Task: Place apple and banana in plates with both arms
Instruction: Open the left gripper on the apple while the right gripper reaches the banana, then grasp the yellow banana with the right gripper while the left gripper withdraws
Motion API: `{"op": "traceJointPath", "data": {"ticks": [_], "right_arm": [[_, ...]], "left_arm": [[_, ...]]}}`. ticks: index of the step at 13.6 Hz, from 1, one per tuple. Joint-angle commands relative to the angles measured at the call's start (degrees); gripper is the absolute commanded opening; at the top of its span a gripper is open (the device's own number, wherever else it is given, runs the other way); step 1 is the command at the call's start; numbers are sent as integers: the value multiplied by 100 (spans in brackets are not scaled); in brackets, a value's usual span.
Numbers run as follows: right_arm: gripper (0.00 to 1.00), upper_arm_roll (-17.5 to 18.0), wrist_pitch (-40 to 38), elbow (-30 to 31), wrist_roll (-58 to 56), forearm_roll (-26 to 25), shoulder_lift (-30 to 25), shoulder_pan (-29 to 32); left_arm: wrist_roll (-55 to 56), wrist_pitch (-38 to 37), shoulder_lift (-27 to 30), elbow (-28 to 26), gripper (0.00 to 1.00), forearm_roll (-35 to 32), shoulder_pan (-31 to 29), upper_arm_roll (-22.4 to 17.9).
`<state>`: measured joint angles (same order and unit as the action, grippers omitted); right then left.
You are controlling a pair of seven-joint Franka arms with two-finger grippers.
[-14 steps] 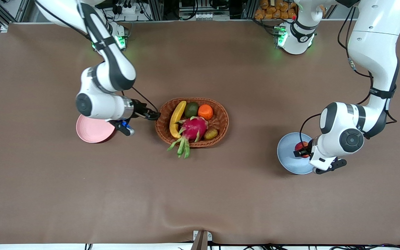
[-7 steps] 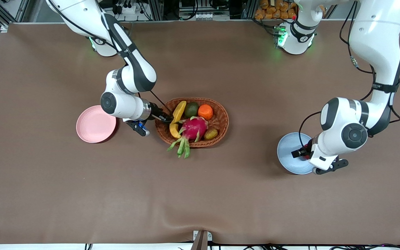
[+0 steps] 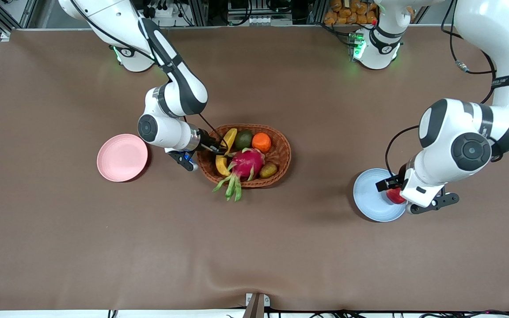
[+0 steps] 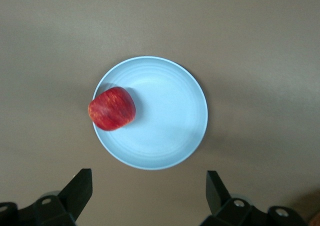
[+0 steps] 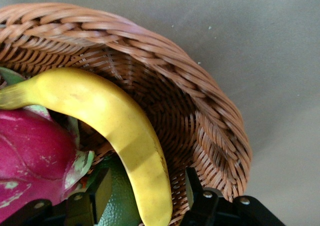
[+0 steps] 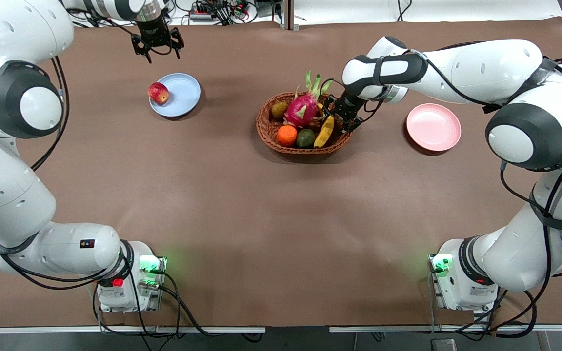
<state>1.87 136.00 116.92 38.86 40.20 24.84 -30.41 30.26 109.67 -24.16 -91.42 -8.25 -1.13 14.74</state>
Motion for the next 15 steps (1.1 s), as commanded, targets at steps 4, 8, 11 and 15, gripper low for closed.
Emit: {"op": "traceJointPath", "data": {"ticks": [4,8,11,15], "right_arm": [[60,-37,445,15,-10,164,222,-237],[42,-37,454,6,-1,164,231,-272],[12,-37,410,-29,-10,164,223,-220],[1,-55,131,-47,-1,164,153,-176]], "left_arm": [[-29,-455,533,168,100,-27,-28,152],[-38,-884,1000,378,100,-27,-28,161],[-38,-1508,1036,853,100,-36,-19,205],[-38,-1755,1439,924,100,-36,-36,196]]}}
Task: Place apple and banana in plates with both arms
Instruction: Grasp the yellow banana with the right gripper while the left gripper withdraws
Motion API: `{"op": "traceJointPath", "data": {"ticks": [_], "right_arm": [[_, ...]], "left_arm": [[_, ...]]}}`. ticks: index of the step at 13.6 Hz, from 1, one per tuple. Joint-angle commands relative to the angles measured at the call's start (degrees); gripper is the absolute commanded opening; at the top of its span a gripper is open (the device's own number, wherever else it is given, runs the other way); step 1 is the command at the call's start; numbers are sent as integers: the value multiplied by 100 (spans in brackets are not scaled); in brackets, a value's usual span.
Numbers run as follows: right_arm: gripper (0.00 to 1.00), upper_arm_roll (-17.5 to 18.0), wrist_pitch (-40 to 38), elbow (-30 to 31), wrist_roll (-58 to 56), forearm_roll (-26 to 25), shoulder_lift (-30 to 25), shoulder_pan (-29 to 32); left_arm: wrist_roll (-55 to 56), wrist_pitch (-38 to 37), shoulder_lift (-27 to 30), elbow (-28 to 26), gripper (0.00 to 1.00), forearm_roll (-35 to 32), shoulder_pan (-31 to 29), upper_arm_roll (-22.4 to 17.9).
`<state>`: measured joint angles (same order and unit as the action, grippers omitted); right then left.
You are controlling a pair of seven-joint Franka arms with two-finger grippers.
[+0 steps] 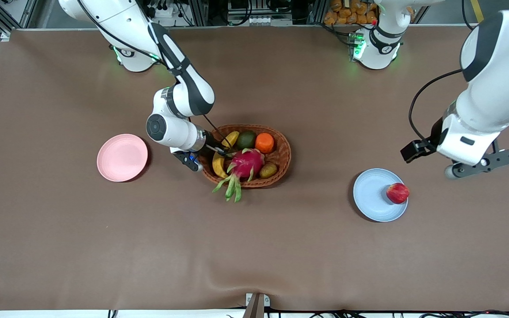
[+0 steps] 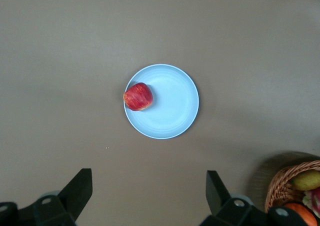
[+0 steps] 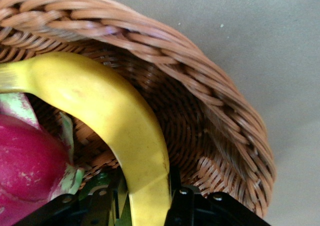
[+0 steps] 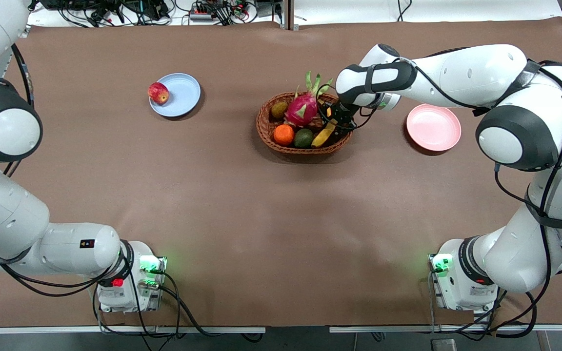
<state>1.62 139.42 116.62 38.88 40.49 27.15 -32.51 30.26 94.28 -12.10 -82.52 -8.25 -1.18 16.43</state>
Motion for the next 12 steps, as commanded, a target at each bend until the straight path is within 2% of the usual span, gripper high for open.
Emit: {"op": "traceJointPath", "data": {"ticks": [1,4,7,12], "right_arm": [[0,-48,-448,-86,-3,135,-148,86],[0,-74,-1397,-410,103,73,-377,306],[0,-354,-2328,-744,120,-23,-492,359],[0,-961,-3745,-1474,-2,-1533,-474,447]], "left_arm": [[-38,-304,261,42,100,-36,-31,36],[-38,-550,532,43,100,-19,-23,45],[-38,-726,595,43,100,-27,-14,45],[-38,-788,885,43,100,-1,-40,53]]}}
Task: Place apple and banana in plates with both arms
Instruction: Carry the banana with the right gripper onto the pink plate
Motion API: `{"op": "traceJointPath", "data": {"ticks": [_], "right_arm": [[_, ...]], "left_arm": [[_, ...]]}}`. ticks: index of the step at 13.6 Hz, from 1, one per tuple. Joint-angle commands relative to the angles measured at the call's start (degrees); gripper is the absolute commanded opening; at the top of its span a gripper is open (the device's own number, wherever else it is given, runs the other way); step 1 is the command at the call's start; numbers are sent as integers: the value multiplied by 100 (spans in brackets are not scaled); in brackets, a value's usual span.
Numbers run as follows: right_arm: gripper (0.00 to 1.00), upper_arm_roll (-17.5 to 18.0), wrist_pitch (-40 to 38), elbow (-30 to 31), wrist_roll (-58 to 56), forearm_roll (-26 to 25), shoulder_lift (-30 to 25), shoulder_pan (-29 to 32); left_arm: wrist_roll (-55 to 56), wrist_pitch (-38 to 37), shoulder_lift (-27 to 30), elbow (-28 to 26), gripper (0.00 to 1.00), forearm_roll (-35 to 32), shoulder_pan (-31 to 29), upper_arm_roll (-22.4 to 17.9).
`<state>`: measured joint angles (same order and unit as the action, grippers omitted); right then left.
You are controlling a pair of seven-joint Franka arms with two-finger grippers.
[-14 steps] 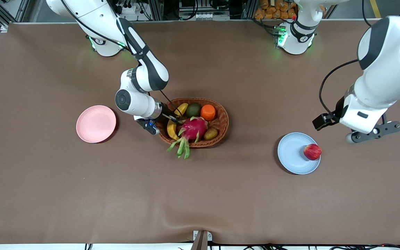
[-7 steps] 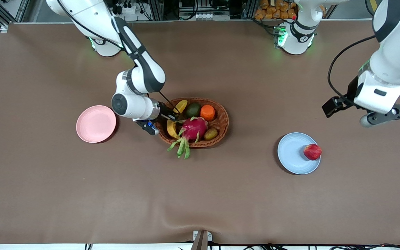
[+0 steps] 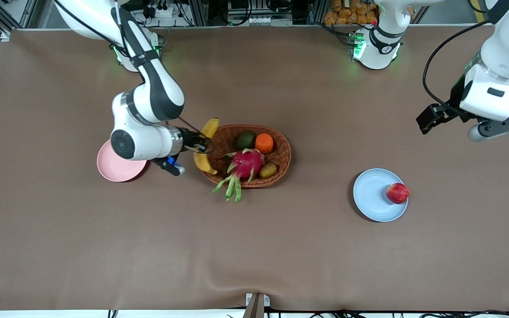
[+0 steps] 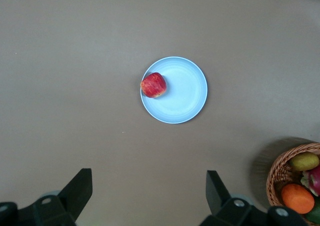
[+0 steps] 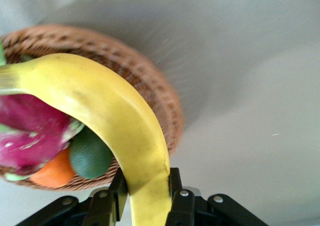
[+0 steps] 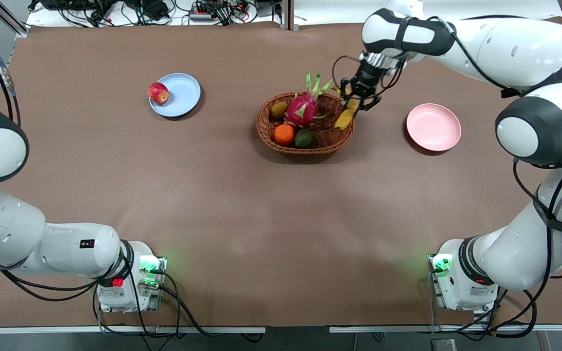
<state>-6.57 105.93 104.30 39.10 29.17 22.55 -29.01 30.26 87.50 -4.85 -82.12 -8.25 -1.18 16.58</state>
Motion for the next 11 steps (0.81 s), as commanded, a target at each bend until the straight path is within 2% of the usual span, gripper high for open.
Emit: {"op": "traceJointPath", "data": {"ticks": [1,4,6,8,11], "right_arm": [[0,-152,-502,-269,-243,-734,-14,132],[1,-178,-705,-199,-963,-1316,-23,561],[2,-178,-740,-7,-1919,-1790,-84,1157],[4,-187,-749,195,-2825,-1818,-119,1721],[4,-231,-618,310,-3425,-1932,-49,2170]], "left_arm": [[-37,-111,168,3,100,16,-41,38],[-46,-120,212,-5,100,165,-58,21],[-107,-233,247,-5,100,315,-67,-5],[-370,-338,256,-5,100,385,-67,-41],[-801,-471,256,-14,100,394,-189,-58]]}}
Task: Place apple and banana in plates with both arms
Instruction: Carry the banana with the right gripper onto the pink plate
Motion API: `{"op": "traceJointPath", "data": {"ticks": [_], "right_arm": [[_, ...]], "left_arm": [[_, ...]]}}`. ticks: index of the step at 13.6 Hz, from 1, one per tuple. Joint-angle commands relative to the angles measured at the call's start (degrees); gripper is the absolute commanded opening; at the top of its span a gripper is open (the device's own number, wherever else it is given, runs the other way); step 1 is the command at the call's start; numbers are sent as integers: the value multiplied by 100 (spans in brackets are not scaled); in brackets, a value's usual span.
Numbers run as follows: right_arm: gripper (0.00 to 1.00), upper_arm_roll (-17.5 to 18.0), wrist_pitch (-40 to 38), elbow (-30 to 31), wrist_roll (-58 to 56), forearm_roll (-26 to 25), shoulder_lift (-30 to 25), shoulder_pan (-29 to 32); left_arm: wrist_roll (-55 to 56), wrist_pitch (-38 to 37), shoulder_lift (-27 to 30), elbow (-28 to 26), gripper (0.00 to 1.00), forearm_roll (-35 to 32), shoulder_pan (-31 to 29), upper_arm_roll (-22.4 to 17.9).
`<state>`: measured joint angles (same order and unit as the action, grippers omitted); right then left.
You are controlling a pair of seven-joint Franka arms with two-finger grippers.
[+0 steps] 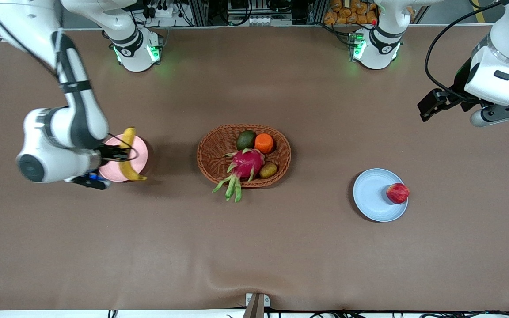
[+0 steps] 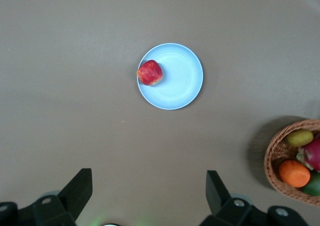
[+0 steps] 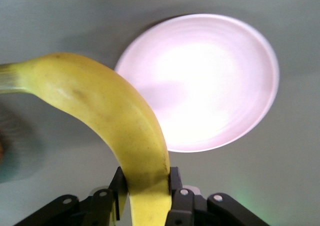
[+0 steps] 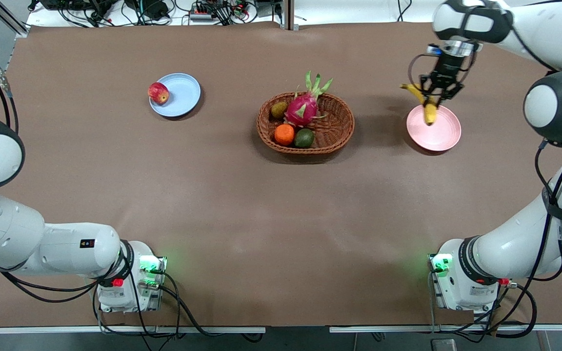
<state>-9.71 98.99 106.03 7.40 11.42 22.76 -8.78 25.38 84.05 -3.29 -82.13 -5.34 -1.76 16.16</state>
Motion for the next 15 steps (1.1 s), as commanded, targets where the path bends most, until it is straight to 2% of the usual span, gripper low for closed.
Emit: {"op": "traceJointPath", "data": {"ticks": [1,3,4,6,7,8,9,12,15], "right_arm": [[4,83,251,233,-352,-166,-61,175],[4,83,786,601,-406,-158,-26,184],[8,83,1111,751,-415,-158,-17,167],[18,83,1237,761,-415,-158,132,219],[36,83,1246,770,-415,-158,141,211],[58,83,1263,761,-415,-158,202,219],[100,83,1289,744,-406,-158,255,263],[100,92,888,420,-380,-149,255,290],[100,92,-306,-868,-318,-123,273,263]], "left_arm": [[-489,-135,101,-14,100,164,-183,-16],[-666,-143,101,-23,100,226,-298,-16],[-710,-143,101,-23,100,227,-298,-16],[-894,-143,101,-40,100,235,-298,-34],[-1043,-143,109,-58,100,244,-290,-121],[-1105,-143,127,-67,100,253,-263,-252],[-1227,-170,127,-75,100,270,-237,-384],[-1693,-249,162,-111,100,394,183,-955],[-1976,-109,180,-181,100,385,325,-1045]]}}
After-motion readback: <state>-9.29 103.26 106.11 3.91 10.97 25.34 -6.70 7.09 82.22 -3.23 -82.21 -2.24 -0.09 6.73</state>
